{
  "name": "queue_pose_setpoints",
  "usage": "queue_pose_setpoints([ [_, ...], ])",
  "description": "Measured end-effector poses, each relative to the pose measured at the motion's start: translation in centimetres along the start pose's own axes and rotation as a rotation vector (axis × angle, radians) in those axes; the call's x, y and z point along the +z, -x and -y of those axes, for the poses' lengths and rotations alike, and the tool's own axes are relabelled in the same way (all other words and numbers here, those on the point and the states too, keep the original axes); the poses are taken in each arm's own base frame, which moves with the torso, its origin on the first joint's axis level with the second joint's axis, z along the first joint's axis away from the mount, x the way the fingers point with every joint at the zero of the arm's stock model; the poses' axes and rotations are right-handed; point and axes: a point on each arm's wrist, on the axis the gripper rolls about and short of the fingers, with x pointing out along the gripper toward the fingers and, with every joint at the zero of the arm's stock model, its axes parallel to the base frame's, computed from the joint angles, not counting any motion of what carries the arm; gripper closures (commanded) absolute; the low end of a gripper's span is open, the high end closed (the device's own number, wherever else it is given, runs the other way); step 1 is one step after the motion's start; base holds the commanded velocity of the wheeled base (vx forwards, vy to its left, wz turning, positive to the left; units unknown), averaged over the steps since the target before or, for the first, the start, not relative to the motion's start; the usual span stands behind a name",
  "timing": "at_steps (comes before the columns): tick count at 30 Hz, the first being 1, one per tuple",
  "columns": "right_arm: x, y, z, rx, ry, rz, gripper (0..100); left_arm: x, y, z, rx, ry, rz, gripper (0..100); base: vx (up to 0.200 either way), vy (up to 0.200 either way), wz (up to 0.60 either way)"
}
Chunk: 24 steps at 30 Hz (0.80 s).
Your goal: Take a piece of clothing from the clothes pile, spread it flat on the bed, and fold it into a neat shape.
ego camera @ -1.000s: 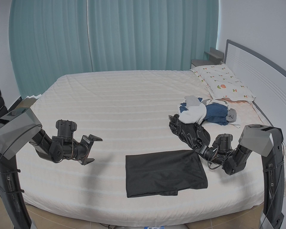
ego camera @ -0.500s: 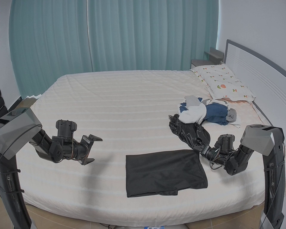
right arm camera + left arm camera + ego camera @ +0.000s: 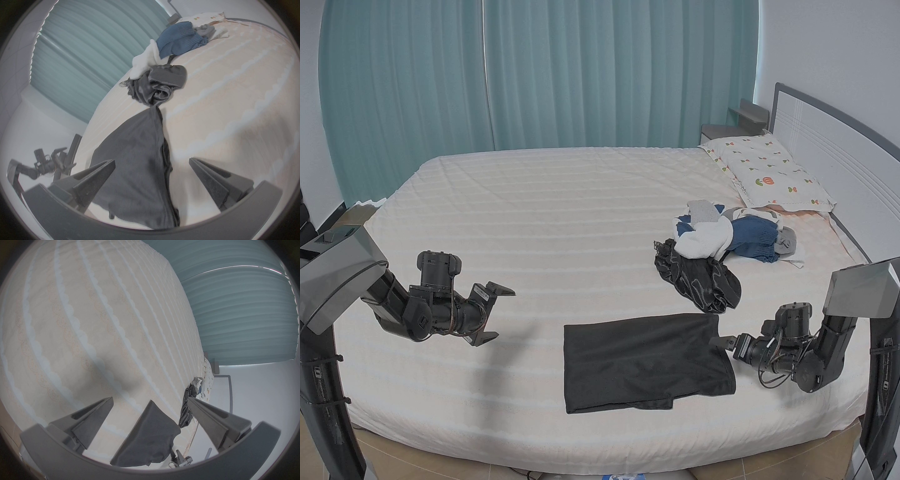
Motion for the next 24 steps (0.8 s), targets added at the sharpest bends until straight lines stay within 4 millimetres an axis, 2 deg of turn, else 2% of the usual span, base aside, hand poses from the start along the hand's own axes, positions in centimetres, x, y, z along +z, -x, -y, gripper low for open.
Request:
queue_pose_setpoints([
  [5, -2.1, 2.0, 0.1, 0.035, 0.069, -0.037, 0, 0.0, 0.0, 0.0, 0.000, 0.000, 0.001, 0, 0.000, 0.000, 0.00],
  [8, -2.9, 2.5, 0.2, 0.050, 0.109, -0.056, 0, 0.0, 0.0, 0.0, 0.000, 0.000, 0.000, 0, 0.000, 0.000, 0.00],
  [9, -3.1, 2.6, 0.2, 0.049, 0.111, -0.066, 100, 0.0, 0.0, 0.0, 0.000, 0.000, 0.000, 0, 0.000, 0.000, 0.00],
  [16, -4.6, 3.0, 0.9, 0.024, 0.146, -0.124, 100, 0.0, 0.0, 0.0, 0.000, 0.000, 0.001, 0, 0.000, 0.000, 0.00],
  [24, -4.7, 3.7, 1.4, 0.013, 0.141, -0.114, 100, 0.0, 0.0, 0.0, 0.000, 0.000, 0.001, 0, 0.000, 0.000, 0.00],
])
